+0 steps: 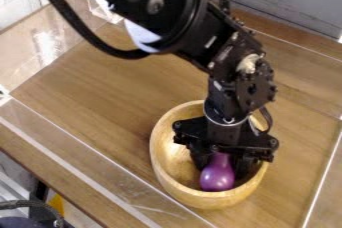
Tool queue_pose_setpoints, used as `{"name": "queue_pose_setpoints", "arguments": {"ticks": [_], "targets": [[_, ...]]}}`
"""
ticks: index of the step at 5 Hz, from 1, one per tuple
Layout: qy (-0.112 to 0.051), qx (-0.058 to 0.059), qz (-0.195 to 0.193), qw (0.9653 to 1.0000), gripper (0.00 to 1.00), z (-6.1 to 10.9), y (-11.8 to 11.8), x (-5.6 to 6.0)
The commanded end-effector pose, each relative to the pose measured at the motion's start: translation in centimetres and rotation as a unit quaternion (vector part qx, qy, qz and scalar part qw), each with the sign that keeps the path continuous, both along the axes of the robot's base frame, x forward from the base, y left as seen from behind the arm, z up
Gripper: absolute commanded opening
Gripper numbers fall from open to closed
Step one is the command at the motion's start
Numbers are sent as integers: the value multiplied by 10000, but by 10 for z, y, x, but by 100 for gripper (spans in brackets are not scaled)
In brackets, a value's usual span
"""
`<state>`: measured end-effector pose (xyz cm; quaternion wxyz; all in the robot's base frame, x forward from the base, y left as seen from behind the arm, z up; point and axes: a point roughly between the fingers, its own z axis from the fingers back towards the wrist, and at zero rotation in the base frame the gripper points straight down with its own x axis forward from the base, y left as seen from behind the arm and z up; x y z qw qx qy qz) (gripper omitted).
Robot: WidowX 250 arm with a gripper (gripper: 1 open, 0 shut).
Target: Remove the purple eggplant from inside the brown bowl and put it on the table
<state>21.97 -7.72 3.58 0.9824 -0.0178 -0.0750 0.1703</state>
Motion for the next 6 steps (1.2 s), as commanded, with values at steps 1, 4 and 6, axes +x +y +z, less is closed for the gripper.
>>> {"name": "queue_pose_setpoints", "arguments": {"ticks": [1,4,6], "targets": [[-183,-59,142,9997,0,6,-8,10],[-214,-173,-190,9994,0,18,1,18],[-190,-176,-147,9996,0,20,-2,12]]}}
